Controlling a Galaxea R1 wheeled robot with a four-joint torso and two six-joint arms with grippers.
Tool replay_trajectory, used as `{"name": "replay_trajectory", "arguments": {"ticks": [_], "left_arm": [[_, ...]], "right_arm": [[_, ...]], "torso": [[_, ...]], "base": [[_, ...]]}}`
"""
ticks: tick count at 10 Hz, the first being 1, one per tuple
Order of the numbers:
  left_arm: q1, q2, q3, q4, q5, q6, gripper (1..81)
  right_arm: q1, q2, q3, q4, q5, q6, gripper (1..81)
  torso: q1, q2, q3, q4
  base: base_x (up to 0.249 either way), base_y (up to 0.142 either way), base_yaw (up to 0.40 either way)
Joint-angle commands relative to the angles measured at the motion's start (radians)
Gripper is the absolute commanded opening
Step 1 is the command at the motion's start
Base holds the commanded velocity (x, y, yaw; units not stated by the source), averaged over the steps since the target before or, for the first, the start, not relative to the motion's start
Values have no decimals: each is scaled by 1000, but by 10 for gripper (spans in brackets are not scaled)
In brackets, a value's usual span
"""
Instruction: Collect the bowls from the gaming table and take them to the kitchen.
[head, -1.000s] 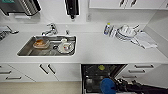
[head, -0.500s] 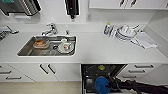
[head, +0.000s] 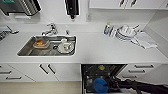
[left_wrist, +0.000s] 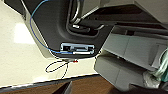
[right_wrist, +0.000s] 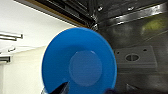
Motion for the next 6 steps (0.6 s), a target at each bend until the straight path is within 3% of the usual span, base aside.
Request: {"name": "replay_trajectory", "arguments": {"ticks": [1,4,6], "left_arm": [[35,15,0,24,62,18,811],[35,21,-2,3,67,16,811],[31,39,-2,-85,140,18,811]], "right_arm": [[168,-33,-2,43,-112,5,811],[178,-140,68,66,-166,5,811],[115,-247,152,53,-269,-4,811]], "torso": [[0,0,0,0],[0,0,0,0],[0,0,0,0]], "base": [[0,0,0],[0,0,0],[0,0,0]]}}
